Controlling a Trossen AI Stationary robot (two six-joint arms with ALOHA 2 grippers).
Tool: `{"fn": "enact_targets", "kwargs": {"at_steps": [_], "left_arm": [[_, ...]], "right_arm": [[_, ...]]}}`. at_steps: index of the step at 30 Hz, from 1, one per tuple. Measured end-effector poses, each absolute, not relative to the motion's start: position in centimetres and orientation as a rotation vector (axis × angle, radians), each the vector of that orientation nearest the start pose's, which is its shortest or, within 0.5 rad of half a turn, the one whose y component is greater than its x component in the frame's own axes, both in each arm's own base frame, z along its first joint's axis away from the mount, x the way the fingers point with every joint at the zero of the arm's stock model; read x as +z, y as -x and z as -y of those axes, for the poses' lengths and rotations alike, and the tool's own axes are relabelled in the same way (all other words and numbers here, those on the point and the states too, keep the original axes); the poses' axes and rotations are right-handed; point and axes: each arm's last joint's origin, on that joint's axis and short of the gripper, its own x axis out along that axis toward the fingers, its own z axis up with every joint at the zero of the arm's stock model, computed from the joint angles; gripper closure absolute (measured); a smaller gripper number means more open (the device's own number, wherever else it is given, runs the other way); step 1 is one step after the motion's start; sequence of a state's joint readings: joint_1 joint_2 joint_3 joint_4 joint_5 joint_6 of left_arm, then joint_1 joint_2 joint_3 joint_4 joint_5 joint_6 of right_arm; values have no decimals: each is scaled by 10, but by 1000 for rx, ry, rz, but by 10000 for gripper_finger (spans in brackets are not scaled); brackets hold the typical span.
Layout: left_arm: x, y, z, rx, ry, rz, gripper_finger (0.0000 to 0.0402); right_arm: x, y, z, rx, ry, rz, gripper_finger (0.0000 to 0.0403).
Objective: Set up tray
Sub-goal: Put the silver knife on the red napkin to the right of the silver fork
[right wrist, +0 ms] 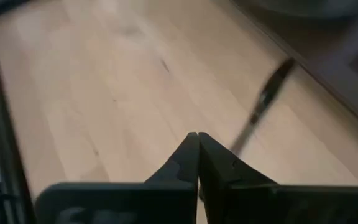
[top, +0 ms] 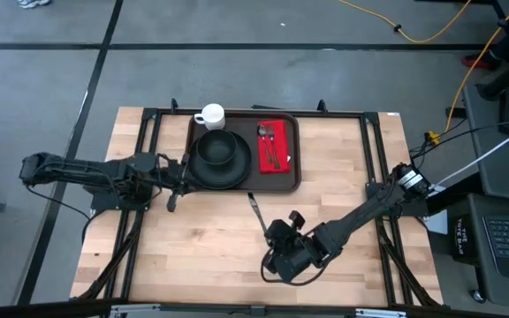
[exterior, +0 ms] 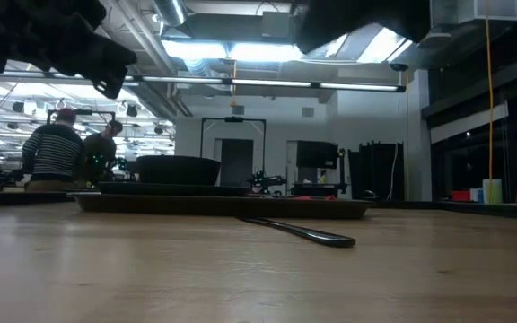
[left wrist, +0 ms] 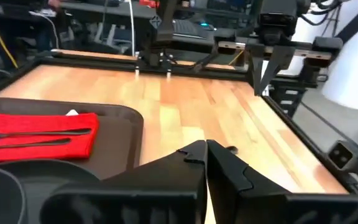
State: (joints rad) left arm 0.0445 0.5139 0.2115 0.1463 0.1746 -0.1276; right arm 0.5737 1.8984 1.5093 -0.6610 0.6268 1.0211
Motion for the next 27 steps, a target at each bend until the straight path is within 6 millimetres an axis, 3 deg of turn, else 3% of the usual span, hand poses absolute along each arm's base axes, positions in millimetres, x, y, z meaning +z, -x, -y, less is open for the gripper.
{"fn": "enact_targets", "kwargs": {"at_steps": [7,14,22,27], "left_arm": [[213,-161,6,-5,39,-217,399],[210,-183,14,23,-14,-267,398],[207,-190,14,60,-42,-265,398],[206,-190,14,60,-48,-266,398]], "right_arm": [[220,-335,-195,-515,-396,-862,399],[202,-339,-183,-433,-418,-969,399],[163,-335,-177,-338,-524,-947,400],[151,-333,-176,-303,-558,-903,400]]}}
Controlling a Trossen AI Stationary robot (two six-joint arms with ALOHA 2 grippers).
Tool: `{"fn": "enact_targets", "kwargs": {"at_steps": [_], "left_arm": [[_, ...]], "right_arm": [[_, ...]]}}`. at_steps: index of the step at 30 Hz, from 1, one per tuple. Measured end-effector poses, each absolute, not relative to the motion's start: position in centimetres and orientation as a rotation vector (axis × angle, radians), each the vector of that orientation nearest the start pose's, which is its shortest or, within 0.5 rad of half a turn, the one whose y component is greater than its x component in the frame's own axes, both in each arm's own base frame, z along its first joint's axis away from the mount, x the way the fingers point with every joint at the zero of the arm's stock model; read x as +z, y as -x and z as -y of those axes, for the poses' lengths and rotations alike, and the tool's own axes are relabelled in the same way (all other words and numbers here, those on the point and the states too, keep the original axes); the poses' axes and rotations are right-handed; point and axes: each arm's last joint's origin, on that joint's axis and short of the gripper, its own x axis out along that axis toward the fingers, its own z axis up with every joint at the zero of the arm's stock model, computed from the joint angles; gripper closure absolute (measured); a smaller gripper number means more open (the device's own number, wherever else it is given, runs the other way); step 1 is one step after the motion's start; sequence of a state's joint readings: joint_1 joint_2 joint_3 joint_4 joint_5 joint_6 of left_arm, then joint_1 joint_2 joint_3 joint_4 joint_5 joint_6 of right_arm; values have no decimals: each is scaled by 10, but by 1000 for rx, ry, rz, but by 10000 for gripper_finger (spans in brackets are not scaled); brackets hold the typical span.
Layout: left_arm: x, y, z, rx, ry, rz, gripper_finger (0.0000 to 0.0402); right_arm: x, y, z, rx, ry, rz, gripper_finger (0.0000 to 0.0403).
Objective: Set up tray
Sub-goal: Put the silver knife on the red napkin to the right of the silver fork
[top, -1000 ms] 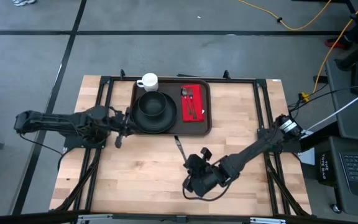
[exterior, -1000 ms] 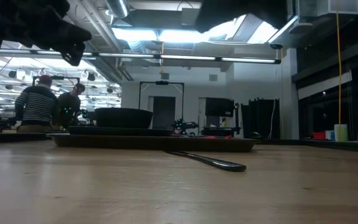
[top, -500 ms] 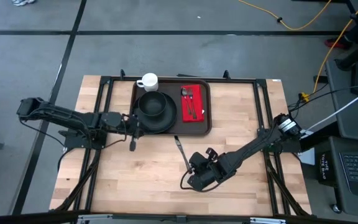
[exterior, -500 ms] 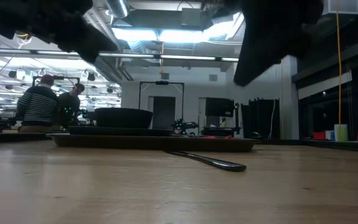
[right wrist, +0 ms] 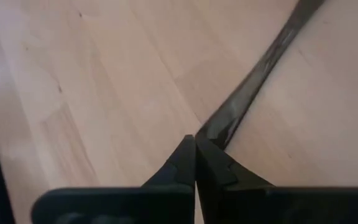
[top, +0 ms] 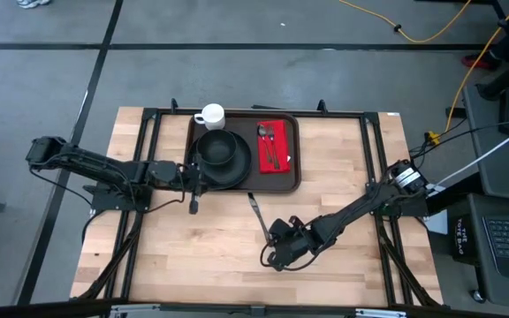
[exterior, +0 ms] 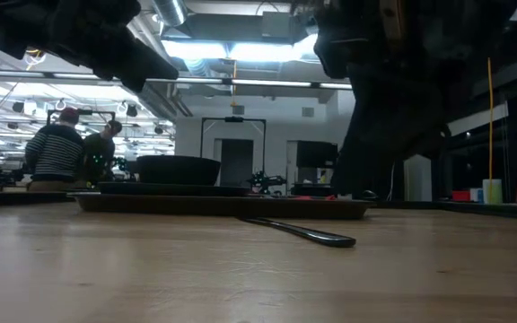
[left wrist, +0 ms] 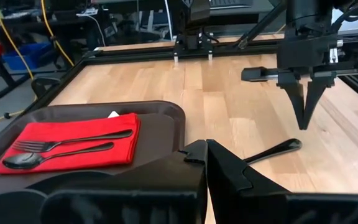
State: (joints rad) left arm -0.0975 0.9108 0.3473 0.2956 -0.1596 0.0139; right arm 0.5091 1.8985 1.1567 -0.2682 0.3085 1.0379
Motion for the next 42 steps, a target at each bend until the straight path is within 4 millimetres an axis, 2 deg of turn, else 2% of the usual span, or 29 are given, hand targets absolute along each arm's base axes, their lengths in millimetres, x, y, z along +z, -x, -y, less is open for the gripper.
{"fn": "enact_targets", "kwargs": {"at_steps": [4,9,32,42], "left_arm": [[206,-190,14,64,-49,-266,398],[207,-190,13,81,-50,-264,398],[207,-190,13,94,-51,-257,398],[207,-190,13,94,-51,-258,398]], "right_arm": [[147,-336,-180,-285,-561,-909,400],[133,-341,-184,-273,-502,-951,400],[129,-340,-182,-329,-452,-981,401],[118,-338,-184,-303,-435,-1069,401]]}}
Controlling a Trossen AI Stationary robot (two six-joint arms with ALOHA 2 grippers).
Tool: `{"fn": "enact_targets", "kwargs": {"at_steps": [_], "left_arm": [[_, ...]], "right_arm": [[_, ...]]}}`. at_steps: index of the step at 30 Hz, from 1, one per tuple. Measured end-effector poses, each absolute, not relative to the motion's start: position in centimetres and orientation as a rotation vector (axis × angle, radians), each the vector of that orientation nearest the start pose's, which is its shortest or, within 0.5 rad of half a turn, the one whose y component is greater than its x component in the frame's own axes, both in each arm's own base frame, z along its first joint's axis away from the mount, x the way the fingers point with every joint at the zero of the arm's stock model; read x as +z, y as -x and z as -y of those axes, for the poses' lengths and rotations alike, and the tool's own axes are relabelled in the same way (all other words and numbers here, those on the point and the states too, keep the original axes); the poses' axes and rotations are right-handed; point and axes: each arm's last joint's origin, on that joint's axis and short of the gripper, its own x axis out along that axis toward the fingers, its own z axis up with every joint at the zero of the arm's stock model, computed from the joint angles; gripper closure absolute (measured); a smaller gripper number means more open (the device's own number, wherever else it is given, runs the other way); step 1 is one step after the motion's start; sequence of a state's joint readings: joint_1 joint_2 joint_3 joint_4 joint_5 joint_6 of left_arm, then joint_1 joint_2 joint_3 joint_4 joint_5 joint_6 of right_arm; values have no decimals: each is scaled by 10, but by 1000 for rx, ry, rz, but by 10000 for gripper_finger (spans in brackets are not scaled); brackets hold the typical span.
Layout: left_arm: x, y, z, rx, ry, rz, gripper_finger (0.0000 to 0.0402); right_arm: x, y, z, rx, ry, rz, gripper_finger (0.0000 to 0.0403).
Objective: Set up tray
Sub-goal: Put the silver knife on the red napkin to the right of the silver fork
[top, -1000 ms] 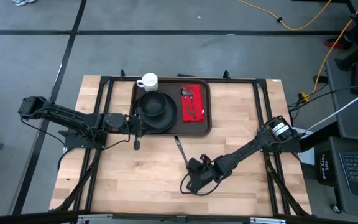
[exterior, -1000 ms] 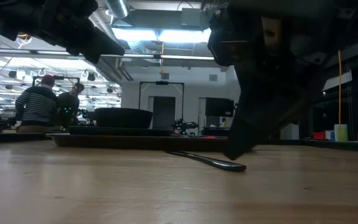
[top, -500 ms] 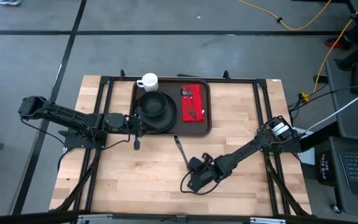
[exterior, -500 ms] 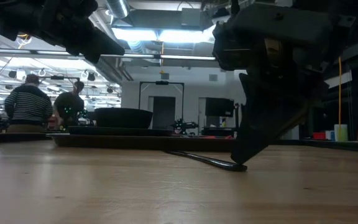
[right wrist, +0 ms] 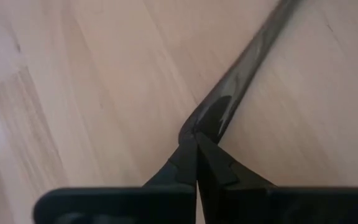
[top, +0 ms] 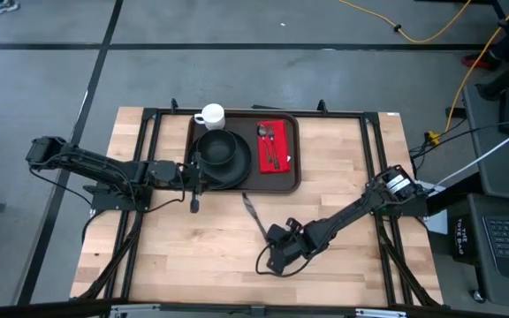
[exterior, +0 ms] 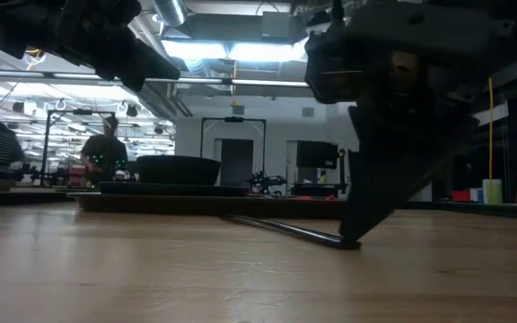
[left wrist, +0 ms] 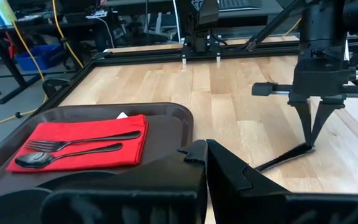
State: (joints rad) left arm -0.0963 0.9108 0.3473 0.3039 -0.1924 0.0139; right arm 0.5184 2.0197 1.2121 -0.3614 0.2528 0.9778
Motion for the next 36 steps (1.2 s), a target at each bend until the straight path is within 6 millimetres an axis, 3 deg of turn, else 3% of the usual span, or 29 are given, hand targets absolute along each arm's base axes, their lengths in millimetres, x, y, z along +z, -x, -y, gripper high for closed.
{"fn": "enact_targets", "kwargs": {"at_steps": [29,36], "left_arm": [[204,-192,16,44,-43,-270,396],[215,-216,21,56,-32,-479,335]], "right_arm": [[115,-327,-189,-253,-312,-1147,401],[115,-329,-187,-255,-310,-1147,401]]}}
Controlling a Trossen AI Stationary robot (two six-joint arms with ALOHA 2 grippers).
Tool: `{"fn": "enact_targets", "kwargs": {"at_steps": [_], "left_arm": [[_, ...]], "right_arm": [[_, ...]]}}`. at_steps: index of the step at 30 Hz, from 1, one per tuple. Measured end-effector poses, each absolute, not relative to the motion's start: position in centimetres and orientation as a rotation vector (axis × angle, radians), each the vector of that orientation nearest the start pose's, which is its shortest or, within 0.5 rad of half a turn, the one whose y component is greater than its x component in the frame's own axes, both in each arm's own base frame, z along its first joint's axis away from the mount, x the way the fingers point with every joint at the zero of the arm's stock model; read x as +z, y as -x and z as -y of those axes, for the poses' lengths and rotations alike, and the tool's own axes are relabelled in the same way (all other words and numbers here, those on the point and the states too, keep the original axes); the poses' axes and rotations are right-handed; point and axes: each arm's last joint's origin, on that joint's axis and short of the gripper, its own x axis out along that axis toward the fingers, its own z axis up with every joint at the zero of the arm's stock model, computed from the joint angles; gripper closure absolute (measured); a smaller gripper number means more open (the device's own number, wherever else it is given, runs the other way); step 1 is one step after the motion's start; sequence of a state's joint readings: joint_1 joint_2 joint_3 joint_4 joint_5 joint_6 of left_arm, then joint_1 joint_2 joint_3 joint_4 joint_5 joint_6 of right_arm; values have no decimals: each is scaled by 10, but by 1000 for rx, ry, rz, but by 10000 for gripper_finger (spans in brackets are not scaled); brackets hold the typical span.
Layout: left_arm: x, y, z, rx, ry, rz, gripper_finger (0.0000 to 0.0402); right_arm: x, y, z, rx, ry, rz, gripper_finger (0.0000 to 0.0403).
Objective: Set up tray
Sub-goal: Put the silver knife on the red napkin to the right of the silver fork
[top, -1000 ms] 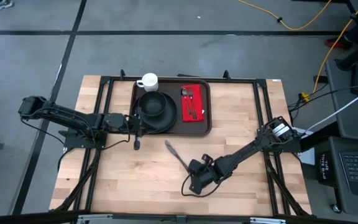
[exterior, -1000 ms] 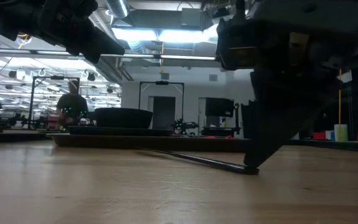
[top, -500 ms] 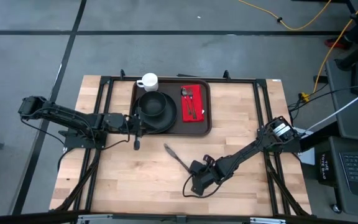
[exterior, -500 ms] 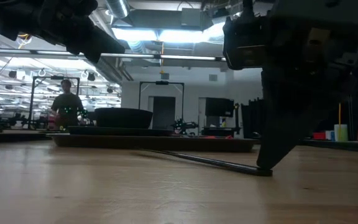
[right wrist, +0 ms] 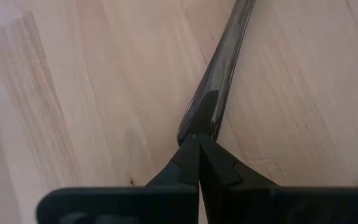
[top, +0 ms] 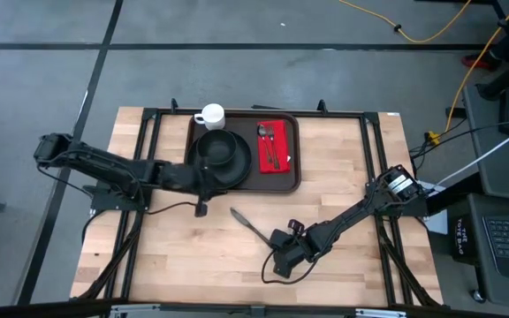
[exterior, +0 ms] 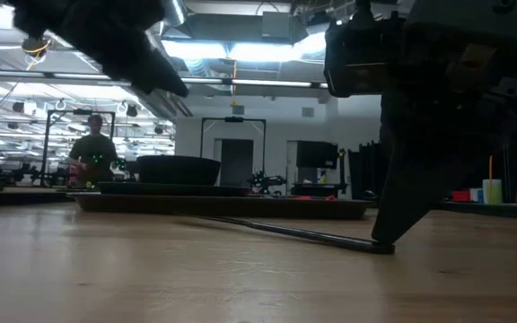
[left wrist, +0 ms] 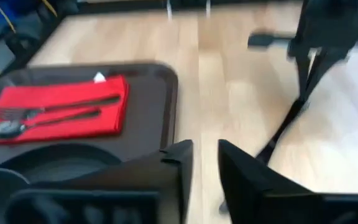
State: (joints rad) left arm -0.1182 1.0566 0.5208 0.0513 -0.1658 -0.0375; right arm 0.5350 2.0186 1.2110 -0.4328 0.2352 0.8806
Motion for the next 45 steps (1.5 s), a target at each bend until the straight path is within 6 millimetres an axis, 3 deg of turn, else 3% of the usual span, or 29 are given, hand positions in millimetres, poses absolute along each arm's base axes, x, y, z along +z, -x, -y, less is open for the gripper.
{"fn": "enact_targets", "kwargs": {"at_steps": [6,15,25,31,45], "left_arm": [[224,-248,34,2,-108,-688,265],[209,-288,67,-87,-226,-993,203],[176,-324,85,-161,-451,-1161,196],[167,-340,82,-175,-435,-1180,194],[158,-344,73,-166,-349,-1256,196]], "right_arm": [[115,-329,-186,-267,-301,-1136,400],[115,-329,-186,-274,-296,-1132,400],[115,-329,-186,-279,-291,-1129,400],[115,-329,-186,-264,-266,-1130,400],[115,-329,-185,-252,-237,-1127,400]]}}
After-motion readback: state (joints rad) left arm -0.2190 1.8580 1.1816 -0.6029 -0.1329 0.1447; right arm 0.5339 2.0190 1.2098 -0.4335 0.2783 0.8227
